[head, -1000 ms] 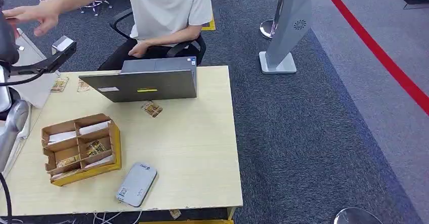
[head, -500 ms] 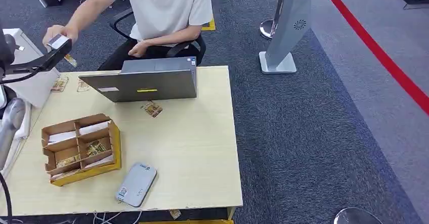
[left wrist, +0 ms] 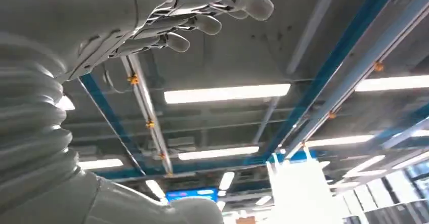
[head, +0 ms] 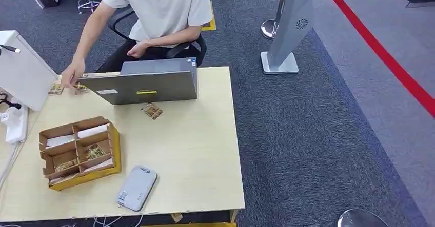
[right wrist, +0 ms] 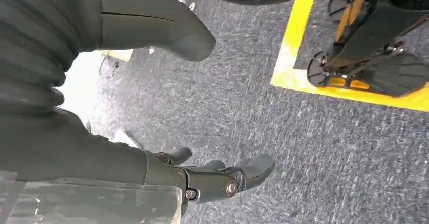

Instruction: Pass the card to the sensor for recognition and then transmit it.

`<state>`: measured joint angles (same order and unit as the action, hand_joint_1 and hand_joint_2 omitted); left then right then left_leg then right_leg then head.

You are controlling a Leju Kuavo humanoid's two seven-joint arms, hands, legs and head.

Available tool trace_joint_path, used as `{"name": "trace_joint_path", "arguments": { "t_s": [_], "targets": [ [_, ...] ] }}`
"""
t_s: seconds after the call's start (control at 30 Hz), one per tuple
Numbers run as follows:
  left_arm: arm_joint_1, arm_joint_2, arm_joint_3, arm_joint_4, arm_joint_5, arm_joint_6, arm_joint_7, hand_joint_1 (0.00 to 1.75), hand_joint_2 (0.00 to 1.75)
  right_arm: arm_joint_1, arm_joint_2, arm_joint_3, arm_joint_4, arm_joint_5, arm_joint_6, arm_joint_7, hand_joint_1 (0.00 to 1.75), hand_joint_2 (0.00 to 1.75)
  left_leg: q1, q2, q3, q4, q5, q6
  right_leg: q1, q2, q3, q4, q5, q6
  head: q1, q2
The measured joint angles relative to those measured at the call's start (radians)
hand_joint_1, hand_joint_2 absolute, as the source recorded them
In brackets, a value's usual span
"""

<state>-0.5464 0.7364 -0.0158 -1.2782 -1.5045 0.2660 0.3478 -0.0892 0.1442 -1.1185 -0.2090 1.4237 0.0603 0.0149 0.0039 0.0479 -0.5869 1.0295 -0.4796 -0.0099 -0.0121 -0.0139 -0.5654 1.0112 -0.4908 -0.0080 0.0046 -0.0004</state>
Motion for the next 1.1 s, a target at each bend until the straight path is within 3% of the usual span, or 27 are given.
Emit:
{"name": "trace_joint_path", "arguments": {
  "t_s": [0.07,0.2,0.27,0.33,0.47,0.6,0.7,0.8,0.97,1.1],
  "targets": [
    [0.066,0.042,0.14,0.053,0.0,0.063,-0.078,0.0,1.75,0.005,0.0,0.0,0.0,0.003,0.0,0.002,0.0,1.75,0.001,0.006,0.001,0.0,-0.002,-0.002,0.0,0.007,-0.002,0.0,0.0,0.0,0.0,0.0],
    [0.203,0.161,0.533,0.216,0.0,0.128,-0.227,0.0,1.75,0.017,0.0,0.0,0.0,0.019,0.003,0.003,0.0,1.75,0.002,0.011,0.001,-0.001,-0.004,-0.004,0.002,0.011,-0.004,0.0,-0.003,-0.004,0.0,0.0],
    [0.269,0.196,0.716,0.288,0.0,0.13,-0.248,0.0,1.75,0.019,0.0,0.0,0.0,0.019,0.005,0.003,0.0,1.75,0.003,0.009,0.001,0.0,-0.005,-0.005,0.003,0.009,-0.004,-0.001,-0.005,-0.005,0.0,0.0],
    [0.318,0.213,0.838,0.345,0.0,0.13,-0.237,0.0,1.75,0.019,0.0,0.001,0.0,0.02,0.006,0.003,0.0,1.75,0.004,0.004,0.0,0.0,-0.005,-0.004,0.003,0.004,-0.003,-0.001,-0.007,-0.004,0.0,0.0],
    [0.39,0.224,0.99,0.435,0.0,0.137,-0.18,0.0,1.75,0.018,0.0,0.002,0.0,0.03,0.004,0.002,0.0,1.75,0.005,-0.006,0.0,0.0,-0.005,-0.005,0.004,-0.006,0.001,-0.002,-0.008,-0.005,0.0,0.0],
    [0.423,0.222,1.063,0.484,0.001,0.146,-0.17,0.0,1.75,0.015,0.0,0.002,0.0,0.032,0.002,0.003,0.0,1.75,0.006,-0.01,0.0,0.0,-0.005,-0.005,0.006,-0.012,0.004,-0.002,-0.008,-0.005,0.0,0.0],
    [0.421,0.185,1.124,0.521,0.032,0.145,-0.171,0.0,1.75,0.013,0.0,0.002,0.0,0.034,0.0,0.008,0.0,1.75,0.006,-0.012,0.001,0.0,-0.005,-0.005,0.006,-0.014,0.006,-0.002,-0.008,-0.005,0.002,0.0],
    [0.421,0.135,1.221,0.618,0.225,0.134,-0.198,0.0,1.75,0.013,0.0,0.008,0.0,0.047,0.0,0.009,0.0,1.75,0.006,-0.012,0.003,0.0,-0.005,-0.005,0.005,-0.013,0.007,-0.002,-0.008,-0.005,0.001,0.0],
    [0.455,-0.018,1.4,0.787,0.586,0.061,-0.247,0.0,1.75,0.014,0.0,0.027,0.0,0.074,0.006,0.003,0.0,1.75,0.005,-0.012,0.004,0.0,-0.005,-0.005,0.004,-0.013,0.007,-0.003,-0.009,-0.006,-0.001,0.0],
    [0.477,-0.15,1.467,0.88,0.673,0.046,-0.249,0.0,1.75,0.013,-0.002,0.037,0.0,0.074,0.011,0.003,0.0,1.75,0.005,-0.014,0.004,0.0,-0.005,-0.004,0.005,-0.015,0.008,-0.005,-0.009,-0.005,0.0,0.0]
  ]
}}
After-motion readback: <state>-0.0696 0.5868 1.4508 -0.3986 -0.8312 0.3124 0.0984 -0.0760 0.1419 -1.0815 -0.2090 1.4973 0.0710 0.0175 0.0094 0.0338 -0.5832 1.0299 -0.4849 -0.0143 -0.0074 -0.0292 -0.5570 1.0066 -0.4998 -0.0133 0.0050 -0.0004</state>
